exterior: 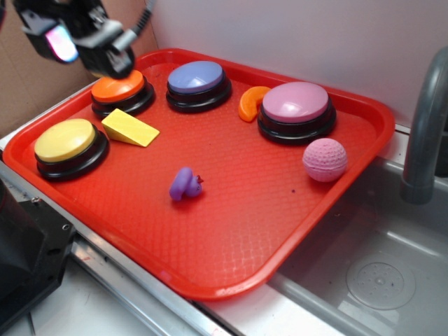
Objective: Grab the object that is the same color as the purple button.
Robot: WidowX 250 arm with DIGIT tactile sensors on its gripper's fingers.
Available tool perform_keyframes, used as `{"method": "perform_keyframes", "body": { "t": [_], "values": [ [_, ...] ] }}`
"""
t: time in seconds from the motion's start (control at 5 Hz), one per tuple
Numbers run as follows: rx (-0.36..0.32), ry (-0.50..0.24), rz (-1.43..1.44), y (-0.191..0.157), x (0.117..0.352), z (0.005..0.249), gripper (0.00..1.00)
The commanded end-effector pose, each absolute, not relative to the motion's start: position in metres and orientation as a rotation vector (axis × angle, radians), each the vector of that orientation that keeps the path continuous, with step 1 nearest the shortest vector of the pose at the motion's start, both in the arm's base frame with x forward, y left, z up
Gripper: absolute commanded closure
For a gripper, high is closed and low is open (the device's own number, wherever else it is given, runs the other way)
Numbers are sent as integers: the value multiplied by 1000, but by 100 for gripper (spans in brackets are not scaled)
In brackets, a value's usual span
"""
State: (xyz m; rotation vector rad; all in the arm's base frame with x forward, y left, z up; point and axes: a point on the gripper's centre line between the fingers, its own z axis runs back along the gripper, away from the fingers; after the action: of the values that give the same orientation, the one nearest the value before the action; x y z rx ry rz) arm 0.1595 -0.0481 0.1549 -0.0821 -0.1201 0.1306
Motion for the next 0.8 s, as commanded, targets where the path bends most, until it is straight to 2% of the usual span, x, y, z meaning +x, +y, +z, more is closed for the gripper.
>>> {"method": "perform_keyframes", "body": {
  "t": [0.0, 0.2, 0.4, 0.6],
  "values": [
    [-107, -103, 183, -81, 191, 84, 0],
    [-33, -108, 250, -84, 192, 69, 0],
    [11, -98, 283, -92, 192, 38, 0],
    [31, -102, 285, -84, 191, 30, 0]
  ]
}}
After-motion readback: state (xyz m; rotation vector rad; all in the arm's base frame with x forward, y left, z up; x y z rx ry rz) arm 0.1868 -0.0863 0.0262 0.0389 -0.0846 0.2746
